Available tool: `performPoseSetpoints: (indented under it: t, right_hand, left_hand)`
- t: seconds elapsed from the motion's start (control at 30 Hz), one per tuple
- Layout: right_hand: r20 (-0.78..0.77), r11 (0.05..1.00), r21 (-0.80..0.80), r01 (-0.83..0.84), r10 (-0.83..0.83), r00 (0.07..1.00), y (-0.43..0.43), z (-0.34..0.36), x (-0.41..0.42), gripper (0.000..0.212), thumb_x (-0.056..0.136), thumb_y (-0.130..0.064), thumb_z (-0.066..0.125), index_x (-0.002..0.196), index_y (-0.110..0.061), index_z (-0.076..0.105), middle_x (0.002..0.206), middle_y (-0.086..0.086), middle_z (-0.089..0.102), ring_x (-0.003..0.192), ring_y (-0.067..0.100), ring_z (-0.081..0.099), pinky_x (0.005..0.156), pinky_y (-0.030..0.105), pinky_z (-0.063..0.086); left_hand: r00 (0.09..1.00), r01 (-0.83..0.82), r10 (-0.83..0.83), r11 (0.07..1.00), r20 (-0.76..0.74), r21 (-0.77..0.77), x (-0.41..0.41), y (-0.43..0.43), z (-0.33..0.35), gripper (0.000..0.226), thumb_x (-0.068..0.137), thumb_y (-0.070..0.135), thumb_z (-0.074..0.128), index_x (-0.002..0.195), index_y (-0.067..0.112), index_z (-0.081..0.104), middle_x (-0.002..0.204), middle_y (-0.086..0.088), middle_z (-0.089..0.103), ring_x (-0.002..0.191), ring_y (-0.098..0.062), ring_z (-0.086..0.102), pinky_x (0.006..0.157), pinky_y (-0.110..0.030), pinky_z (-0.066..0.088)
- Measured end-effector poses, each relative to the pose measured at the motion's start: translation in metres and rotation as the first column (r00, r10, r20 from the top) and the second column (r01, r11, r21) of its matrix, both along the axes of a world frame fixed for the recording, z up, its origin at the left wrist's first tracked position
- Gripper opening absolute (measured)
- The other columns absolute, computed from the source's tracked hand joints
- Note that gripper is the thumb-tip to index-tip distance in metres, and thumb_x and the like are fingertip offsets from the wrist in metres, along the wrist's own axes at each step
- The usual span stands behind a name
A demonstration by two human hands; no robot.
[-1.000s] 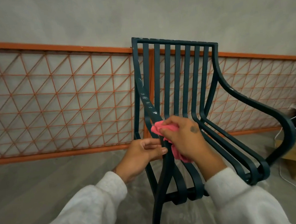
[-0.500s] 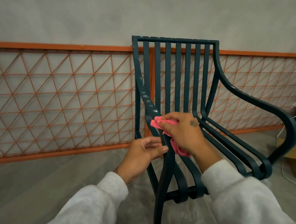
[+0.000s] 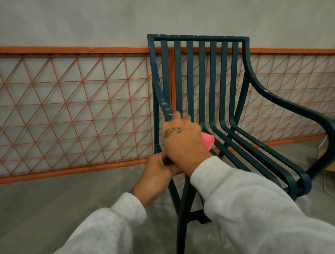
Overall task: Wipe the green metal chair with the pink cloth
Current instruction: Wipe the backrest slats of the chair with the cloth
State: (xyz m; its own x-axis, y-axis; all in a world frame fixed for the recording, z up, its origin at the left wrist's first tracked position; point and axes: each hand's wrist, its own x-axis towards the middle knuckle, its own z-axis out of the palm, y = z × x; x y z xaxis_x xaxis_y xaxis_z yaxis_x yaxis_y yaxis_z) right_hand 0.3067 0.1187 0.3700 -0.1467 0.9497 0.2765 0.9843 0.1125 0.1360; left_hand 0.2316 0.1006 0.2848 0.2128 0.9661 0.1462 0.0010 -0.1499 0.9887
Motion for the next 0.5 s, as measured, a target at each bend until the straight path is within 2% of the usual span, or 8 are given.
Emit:
performPoseSetpoints:
  t: [0.07, 0.13, 0.2, 0.27, 0.33, 0.4, 0.47, 0.5]
  right_hand:
    - [-0.012, 1.000, -0.005, 0.018, -0.018, 1.000, -0.005, -0.004, 0.002, 0.032, 0.097, -0.020, 0.058, 0.127, -0.010, 0.060, 0.130, 0.013, 0.046, 0.121, 0.032, 0.047, 0.089, 0.045, 0.050]
    - [-0.063, 0.999, -0.010, 0.038, -0.039, 0.997, -0.012, -0.006, 0.010, 0.029, 0.098, -0.020, 0.055, 0.124, -0.011, 0.062, 0.128, 0.013, 0.046, 0.121, 0.032, 0.048, 0.088, 0.044, 0.050]
    - [-0.149, 0.998, -0.009, 0.065, -0.066, 0.987, -0.017, -0.008, 0.021, 0.025, 0.098, -0.022, 0.056, 0.120, -0.017, 0.066, 0.122, 0.011, 0.050, 0.114, 0.031, 0.053, 0.082, 0.041, 0.050]
    - [-0.241, 0.997, -0.033, 0.074, -0.080, 0.967, -0.021, -0.006, 0.028, 0.021, 0.096, -0.026, 0.061, 0.116, -0.025, 0.069, 0.119, 0.009, 0.053, 0.110, 0.030, 0.057, 0.078, 0.038, 0.049]
    - [-0.295, 0.997, -0.052, 0.064, -0.077, 0.952, -0.020, -0.004, 0.030, 0.019, 0.095, -0.031, 0.064, 0.113, -0.028, 0.070, 0.119, 0.009, 0.056, 0.108, 0.030, 0.060, 0.075, 0.036, 0.047]
    - [-0.335, 0.996, -0.062, 0.062, -0.079, 0.939, -0.005, -0.005, 0.028, 0.021, 0.094, -0.036, 0.065, 0.112, -0.029, 0.071, 0.117, 0.008, 0.061, 0.105, 0.030, 0.063, 0.076, 0.036, 0.050]
    - [-0.466, 0.992, -0.109, 0.059, -0.104, 0.879, 0.011, -0.003, 0.031, 0.023, 0.088, -0.042, 0.070, 0.108, -0.030, 0.072, 0.112, 0.004, 0.066, 0.101, 0.026, 0.065, 0.080, 0.036, 0.055]
    - [-0.605, 0.988, -0.154, 0.023, -0.113, 0.788, 0.017, -0.002, 0.039, 0.021, 0.085, -0.042, 0.075, 0.102, -0.030, 0.074, 0.108, 0.002, 0.068, 0.097, 0.023, 0.066, 0.080, 0.036, 0.056]
  left_hand:
    - [1.000, 0.002, -0.002, 1.000, -0.011, 0.002, 0.000, 0.000, 0.000, 0.024, 0.082, -0.007, 0.068, 0.079, 0.017, 0.066, 0.069, 0.012, 0.073, 0.071, 0.001, 0.068, 0.064, -0.013, 0.052]
    - [1.000, 0.010, -0.010, 1.000, 0.004, 0.004, 0.002, 0.000, -0.001, 0.021, 0.082, -0.008, 0.067, 0.083, 0.013, 0.067, 0.075, 0.006, 0.072, 0.073, -0.001, 0.069, 0.065, -0.014, 0.052]
    - [0.999, 0.000, 0.001, 1.000, 0.054, -0.012, 0.003, 0.001, -0.003, 0.017, 0.082, -0.007, 0.068, 0.096, 0.003, 0.068, 0.090, -0.009, 0.073, 0.085, -0.011, 0.070, 0.070, -0.018, 0.055]
    - [0.996, -0.021, 0.024, 0.999, 0.091, -0.036, 0.003, 0.001, -0.006, 0.026, 0.082, -0.002, 0.070, 0.108, -0.001, 0.066, 0.104, -0.020, 0.070, 0.097, -0.023, 0.069, 0.075, -0.020, 0.056]
    - [0.994, -0.023, 0.028, 0.998, 0.107, -0.050, 0.003, 0.001, -0.007, 0.028, 0.082, 0.002, 0.072, 0.110, 0.000, 0.066, 0.107, -0.021, 0.070, 0.101, -0.026, 0.068, 0.078, -0.022, 0.057]
    - [0.993, -0.015, 0.022, 0.998, 0.120, -0.057, 0.002, 0.000, -0.006, 0.025, 0.082, 0.003, 0.073, 0.107, 0.004, 0.068, 0.104, -0.016, 0.072, 0.098, -0.021, 0.069, 0.078, -0.022, 0.057]
    - [0.993, -0.018, 0.025, 0.998, 0.115, -0.063, 0.001, 0.000, -0.005, 0.023, 0.082, 0.006, 0.074, 0.105, 0.008, 0.069, 0.102, -0.013, 0.073, 0.096, -0.017, 0.069, 0.078, -0.021, 0.056]
    - [0.994, -0.021, 0.029, 0.997, 0.107, -0.073, 0.002, -0.001, -0.005, 0.025, 0.082, 0.008, 0.074, 0.106, 0.010, 0.069, 0.103, -0.013, 0.073, 0.097, -0.017, 0.069, 0.079, -0.022, 0.056]
